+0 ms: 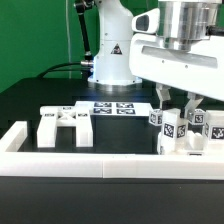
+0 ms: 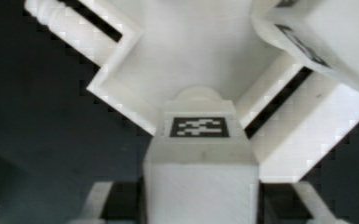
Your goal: Assemble chair
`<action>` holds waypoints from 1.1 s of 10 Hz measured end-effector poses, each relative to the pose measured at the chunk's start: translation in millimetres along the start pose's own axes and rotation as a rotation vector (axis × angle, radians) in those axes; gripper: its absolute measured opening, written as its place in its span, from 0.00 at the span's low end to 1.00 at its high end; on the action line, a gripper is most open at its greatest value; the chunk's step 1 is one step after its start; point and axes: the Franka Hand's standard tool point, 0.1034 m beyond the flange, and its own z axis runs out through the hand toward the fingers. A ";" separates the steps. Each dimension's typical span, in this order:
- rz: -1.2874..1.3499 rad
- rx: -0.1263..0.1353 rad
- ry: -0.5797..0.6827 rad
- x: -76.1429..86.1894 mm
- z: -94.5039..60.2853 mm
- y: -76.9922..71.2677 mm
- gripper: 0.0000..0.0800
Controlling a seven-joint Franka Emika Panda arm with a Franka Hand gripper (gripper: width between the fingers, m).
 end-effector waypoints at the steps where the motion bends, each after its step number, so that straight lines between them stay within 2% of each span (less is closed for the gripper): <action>1: 0.041 0.002 0.000 0.0 0.0 -0.4 0.36; 3: 0.085 0.002 0.000 -0.8 0.1 -0.7 0.36; 5: -0.058 -0.008 0.011 -1.4 -1.2 -1.7 0.75; 6: -0.073 -0.005 0.011 -1.6 -1.5 -2.4 0.79; 8: -0.317 0.001 0.018 2.0 -1.1 -2.0 0.81; 11: -0.550 -0.004 0.022 2.3 -0.5 -1.4 0.81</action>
Offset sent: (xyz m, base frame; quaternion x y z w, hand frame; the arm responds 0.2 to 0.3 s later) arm 0.0000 0.0000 0.0000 0.0000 0.0000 0.0000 1.0000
